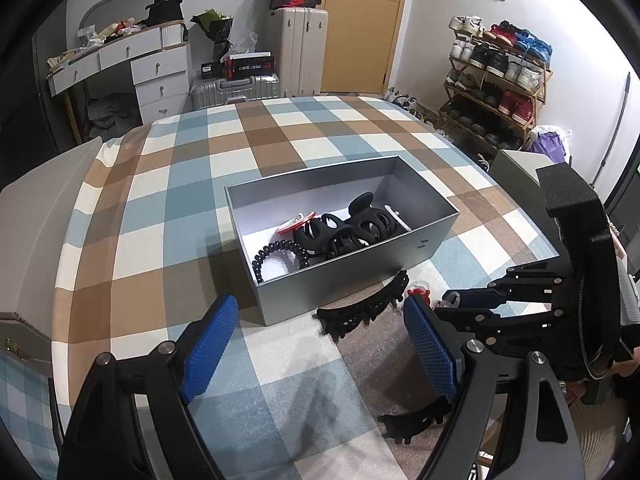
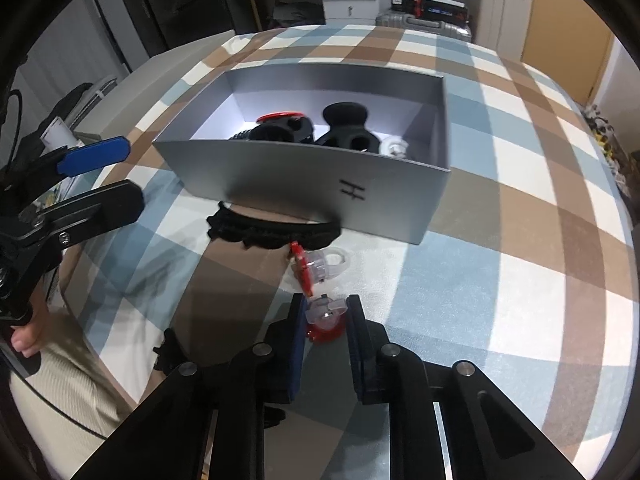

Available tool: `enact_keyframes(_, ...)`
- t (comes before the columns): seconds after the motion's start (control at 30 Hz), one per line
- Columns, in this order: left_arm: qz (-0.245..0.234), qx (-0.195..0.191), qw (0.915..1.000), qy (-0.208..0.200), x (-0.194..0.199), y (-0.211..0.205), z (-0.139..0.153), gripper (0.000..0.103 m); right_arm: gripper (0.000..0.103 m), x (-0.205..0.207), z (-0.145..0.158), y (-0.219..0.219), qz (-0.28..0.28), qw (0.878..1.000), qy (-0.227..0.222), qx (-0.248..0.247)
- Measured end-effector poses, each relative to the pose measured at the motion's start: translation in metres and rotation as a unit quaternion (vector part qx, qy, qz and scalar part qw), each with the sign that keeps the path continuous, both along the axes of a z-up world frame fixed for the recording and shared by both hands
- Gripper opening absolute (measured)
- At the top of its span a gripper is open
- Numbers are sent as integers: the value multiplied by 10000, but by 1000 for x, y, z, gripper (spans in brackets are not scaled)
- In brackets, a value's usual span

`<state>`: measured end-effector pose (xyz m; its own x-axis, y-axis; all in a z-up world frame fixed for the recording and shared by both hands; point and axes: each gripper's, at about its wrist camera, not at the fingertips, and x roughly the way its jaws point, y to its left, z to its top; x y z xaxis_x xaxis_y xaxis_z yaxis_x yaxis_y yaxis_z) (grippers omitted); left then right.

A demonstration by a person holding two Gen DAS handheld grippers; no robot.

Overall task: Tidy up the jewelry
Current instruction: 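Move the right gripper to the red gear-shaped clip and grasp it, then grasp the red clip with clear cap with the left gripper while the right gripper holds its clip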

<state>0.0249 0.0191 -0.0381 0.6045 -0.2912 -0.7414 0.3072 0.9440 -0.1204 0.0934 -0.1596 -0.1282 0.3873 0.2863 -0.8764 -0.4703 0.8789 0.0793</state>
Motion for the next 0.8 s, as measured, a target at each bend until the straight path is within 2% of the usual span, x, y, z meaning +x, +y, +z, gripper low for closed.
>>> enact_keyframes(0.27,-1,-67,9998,-174,-3,-3,5,82,18,2,17,-20,-385,9987,-110,312)
enact_keyframes(0.43,-347,-219,9987,-317,-7,-20,10,82,18,1,26,-36,-656,9965,-138,496)
enact_keyframes(0.57,-793,-18,9962,-353,-9,-45,4,82,18,-2,37,-52,-916,9930,-275,699)
enact_keyframes(0.63,-952,76,9949,-318,-9,-55,0,82,18,-3,39,-54,-1031,9924,-365,570)
enact_keyframes(0.8,-1131,343,9928,-168,-1,-74,-14,81,18,-3,45,-66,-1298,9887,-491,563)
